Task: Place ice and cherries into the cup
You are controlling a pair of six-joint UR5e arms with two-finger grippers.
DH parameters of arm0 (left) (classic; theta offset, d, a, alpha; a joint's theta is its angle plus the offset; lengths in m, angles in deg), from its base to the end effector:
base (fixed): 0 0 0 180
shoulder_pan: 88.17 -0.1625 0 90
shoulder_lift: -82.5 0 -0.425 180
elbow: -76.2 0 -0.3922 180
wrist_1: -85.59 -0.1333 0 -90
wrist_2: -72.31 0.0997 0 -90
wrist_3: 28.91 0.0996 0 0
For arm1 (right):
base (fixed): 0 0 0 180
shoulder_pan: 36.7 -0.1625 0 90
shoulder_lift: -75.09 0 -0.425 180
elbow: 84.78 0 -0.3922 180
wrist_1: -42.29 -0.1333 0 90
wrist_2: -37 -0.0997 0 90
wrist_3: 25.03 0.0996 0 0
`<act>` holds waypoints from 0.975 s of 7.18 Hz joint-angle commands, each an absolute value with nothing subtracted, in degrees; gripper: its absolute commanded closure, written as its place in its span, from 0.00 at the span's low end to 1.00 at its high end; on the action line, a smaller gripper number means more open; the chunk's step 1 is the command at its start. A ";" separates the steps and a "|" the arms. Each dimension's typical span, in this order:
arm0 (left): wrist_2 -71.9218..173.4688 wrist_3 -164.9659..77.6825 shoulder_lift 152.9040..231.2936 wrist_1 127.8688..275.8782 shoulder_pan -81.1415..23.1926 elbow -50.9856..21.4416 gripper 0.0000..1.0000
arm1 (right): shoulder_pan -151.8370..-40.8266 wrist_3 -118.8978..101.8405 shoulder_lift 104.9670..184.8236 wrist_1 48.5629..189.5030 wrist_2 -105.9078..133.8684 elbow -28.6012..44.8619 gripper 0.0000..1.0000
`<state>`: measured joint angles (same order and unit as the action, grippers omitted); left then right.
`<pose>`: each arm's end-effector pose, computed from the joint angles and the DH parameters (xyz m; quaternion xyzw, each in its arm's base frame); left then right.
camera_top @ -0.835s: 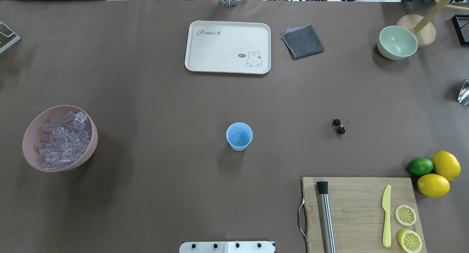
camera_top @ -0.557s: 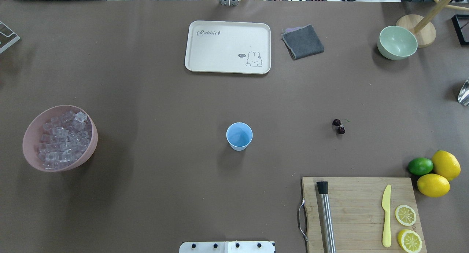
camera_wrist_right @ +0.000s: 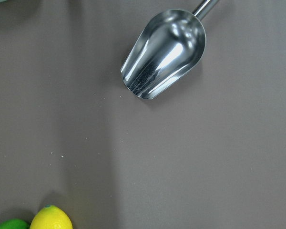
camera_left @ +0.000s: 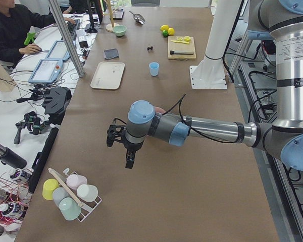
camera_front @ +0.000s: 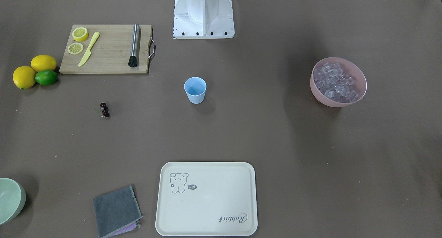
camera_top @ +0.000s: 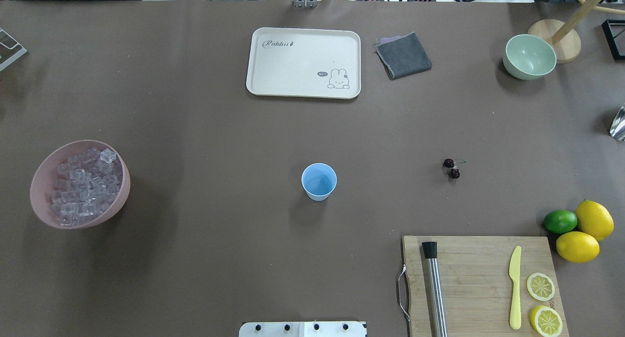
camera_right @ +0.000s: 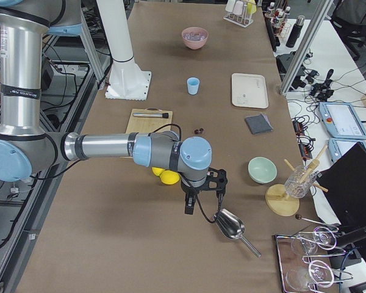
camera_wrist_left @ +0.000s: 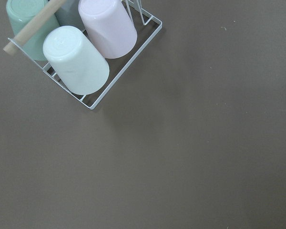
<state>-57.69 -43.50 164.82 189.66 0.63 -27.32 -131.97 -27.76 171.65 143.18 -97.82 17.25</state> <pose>-0.0598 -0.4544 0.5816 0.1146 0.3560 -0.0492 0.9261 0.1027 -0.4268 0.6271 -0.0170 -0.3829 0.0385 0.9228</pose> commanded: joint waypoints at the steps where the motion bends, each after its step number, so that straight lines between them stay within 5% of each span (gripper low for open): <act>1: -57.68 -43.50 165.03 189.66 0.60 -27.42 0.02 | -131.97 -27.75 171.68 143.18 -97.82 17.26 0.00; 7: -57.95 -42.98 166.09 190.36 0.51 -25.50 0.02 | -131.97 -27.75 171.59 143.18 -98.17 17.79 0.00</act>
